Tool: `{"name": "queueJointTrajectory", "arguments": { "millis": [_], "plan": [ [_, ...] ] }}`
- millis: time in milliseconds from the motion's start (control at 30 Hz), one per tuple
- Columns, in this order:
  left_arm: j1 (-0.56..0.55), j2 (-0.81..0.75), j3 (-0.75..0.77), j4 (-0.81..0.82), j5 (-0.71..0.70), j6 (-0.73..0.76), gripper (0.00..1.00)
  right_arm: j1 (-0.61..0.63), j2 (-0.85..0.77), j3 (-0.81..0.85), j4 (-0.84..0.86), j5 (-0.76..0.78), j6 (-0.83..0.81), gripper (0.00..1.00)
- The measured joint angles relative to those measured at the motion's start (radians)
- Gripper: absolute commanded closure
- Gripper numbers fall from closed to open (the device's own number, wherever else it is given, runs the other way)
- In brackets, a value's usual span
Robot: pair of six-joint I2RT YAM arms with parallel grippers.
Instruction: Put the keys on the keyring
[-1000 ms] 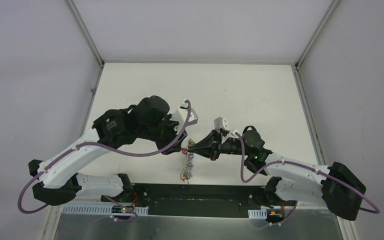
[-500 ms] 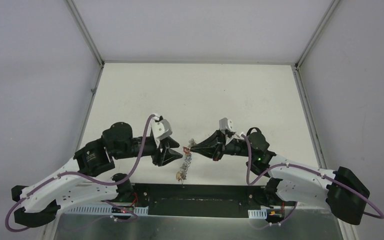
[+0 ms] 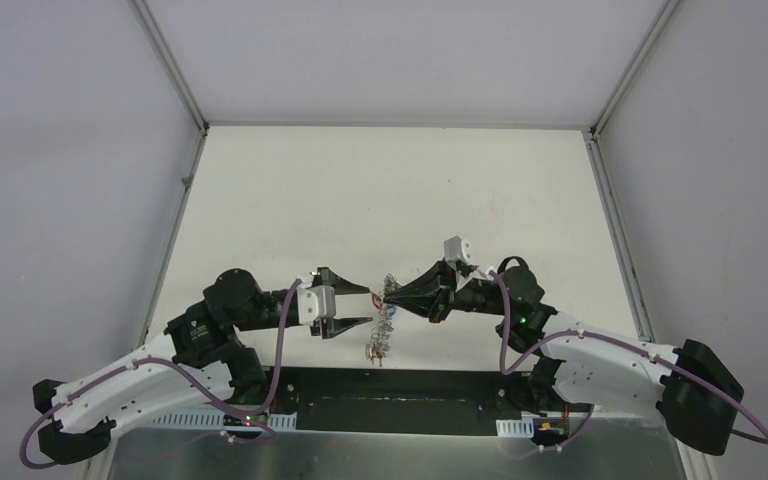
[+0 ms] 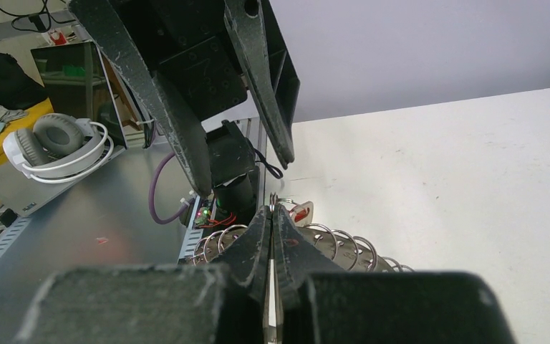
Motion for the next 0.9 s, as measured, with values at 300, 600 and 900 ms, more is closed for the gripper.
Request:
{"name": "queueJointTrajectory", "arguments": {
  "millis": [300, 600, 900],
  "plan": [
    [0.000, 0.047, 0.000, 0.032, -0.011, 0.086, 0.56, 0.000, -0.002, -0.006, -0.008, 0.001, 0.000, 1.00],
    [0.000, 0.088, -0.016, 0.031, -0.026, 0.131, 0.60, 0.000, -0.003, -0.006, -0.010, 0.001, 0.000, 1.00],
    [0.000, 0.098, -0.033, 0.028, -0.035, 0.147, 0.80, 0.000, -0.010, -0.006, -0.012, 0.000, 0.000, 1.00]
  ]
}}
